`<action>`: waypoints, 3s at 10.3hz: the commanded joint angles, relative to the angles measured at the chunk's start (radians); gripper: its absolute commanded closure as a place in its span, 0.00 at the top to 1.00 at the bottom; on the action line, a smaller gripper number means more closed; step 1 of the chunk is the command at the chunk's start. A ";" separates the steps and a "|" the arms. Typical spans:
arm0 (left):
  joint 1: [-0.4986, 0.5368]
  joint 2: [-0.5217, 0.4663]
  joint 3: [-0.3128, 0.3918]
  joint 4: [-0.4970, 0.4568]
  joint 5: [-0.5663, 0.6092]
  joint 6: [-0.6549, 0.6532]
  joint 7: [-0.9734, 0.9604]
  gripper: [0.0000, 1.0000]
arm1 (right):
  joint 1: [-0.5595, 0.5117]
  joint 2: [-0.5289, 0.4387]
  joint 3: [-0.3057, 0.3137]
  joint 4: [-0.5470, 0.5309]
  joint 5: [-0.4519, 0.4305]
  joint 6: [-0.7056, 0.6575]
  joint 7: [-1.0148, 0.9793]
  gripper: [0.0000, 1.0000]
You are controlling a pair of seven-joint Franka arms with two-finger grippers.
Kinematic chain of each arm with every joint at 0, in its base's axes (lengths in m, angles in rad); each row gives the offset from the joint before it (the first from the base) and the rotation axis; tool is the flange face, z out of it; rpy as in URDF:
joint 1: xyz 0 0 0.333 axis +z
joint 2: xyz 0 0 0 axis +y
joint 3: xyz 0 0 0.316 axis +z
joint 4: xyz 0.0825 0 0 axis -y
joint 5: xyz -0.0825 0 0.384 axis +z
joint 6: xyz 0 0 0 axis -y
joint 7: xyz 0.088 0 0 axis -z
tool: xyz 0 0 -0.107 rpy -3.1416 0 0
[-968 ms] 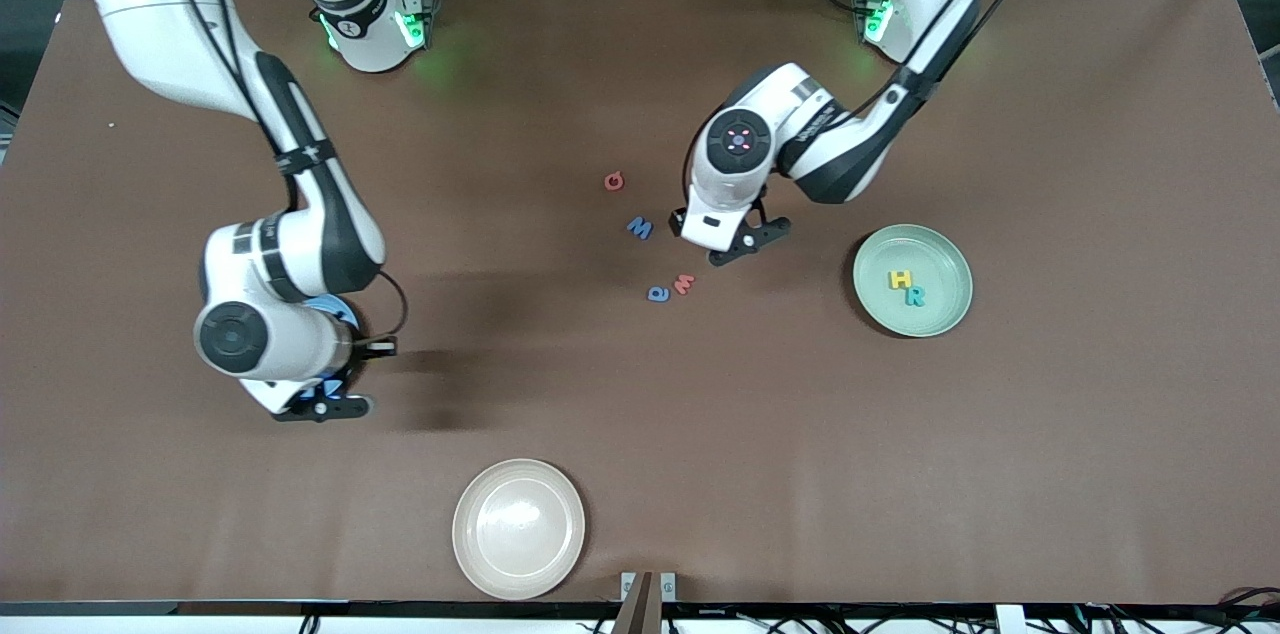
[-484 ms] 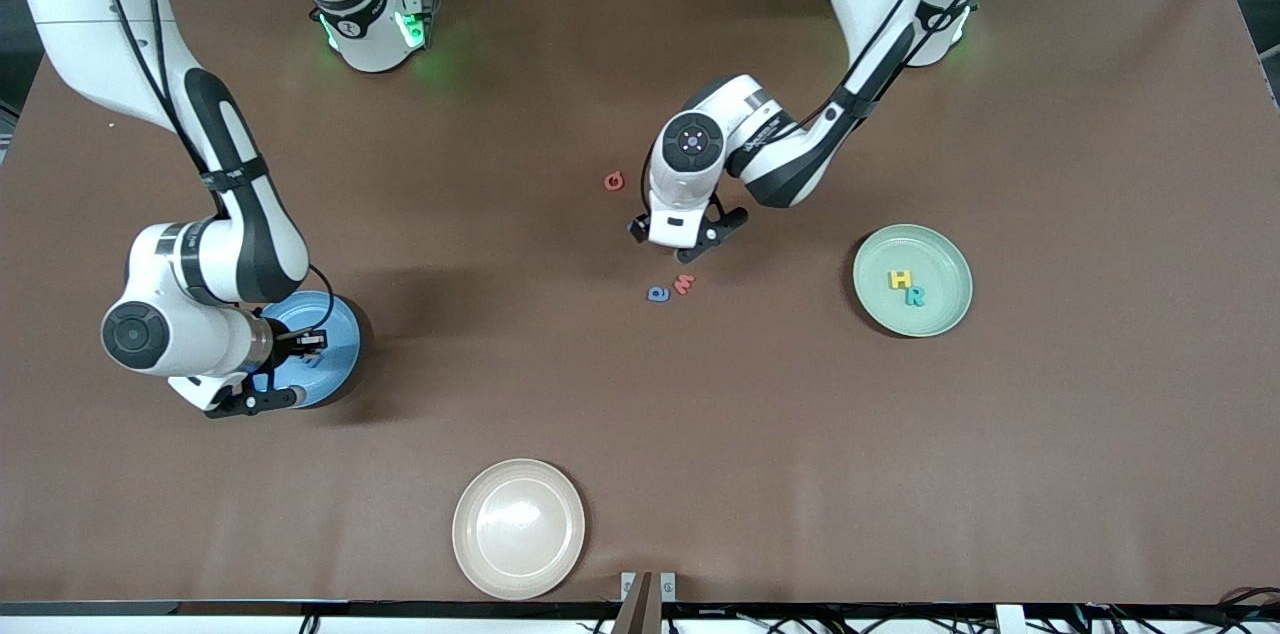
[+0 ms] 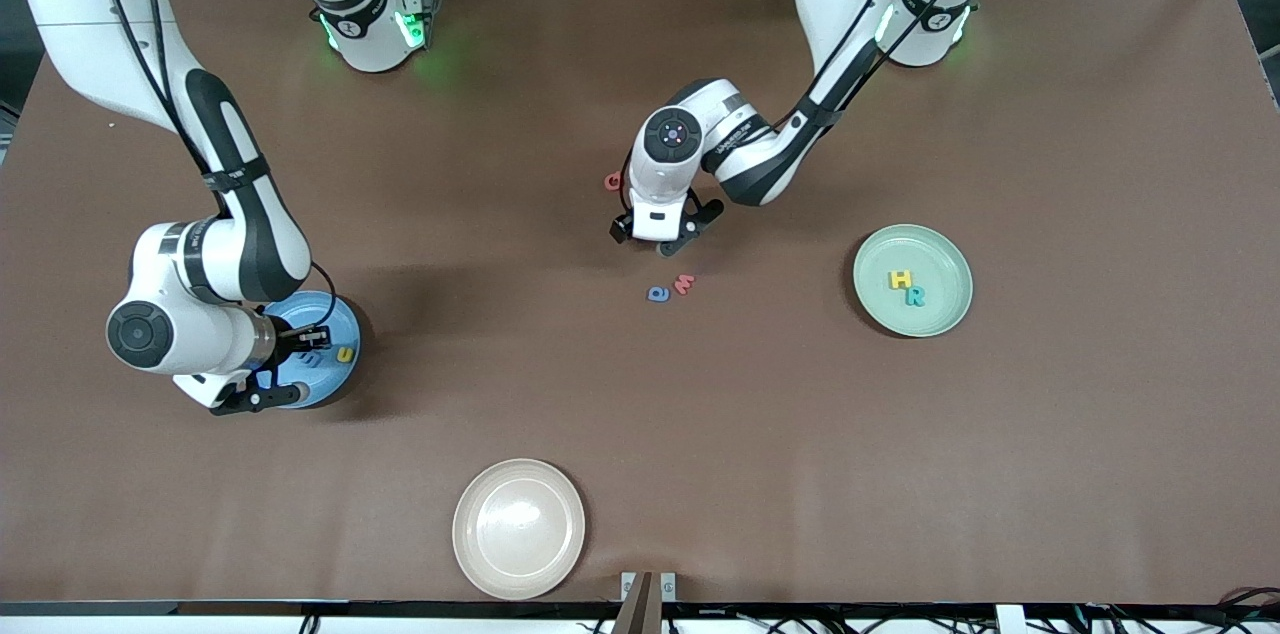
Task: Sort upper and lower case letters into plates
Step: 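Release the i on the blue plate while the left gripper lowers to W, then grasp and lift the blue W with the left gripper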
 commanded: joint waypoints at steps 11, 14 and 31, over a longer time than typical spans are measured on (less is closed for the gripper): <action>-0.024 0.017 0.022 -0.029 -0.013 0.096 -0.040 1.00 | 0.090 -0.039 0.021 -0.030 0.001 0.012 0.178 1.00; -0.022 0.032 0.024 -0.021 -0.011 0.097 -0.040 0.86 | 0.112 -0.037 0.021 -0.028 0.017 0.018 0.212 1.00; 0.538 -0.265 -0.255 -0.038 0.082 -0.328 0.396 0.00 | 0.498 -0.034 0.048 0.022 0.088 0.155 0.548 1.00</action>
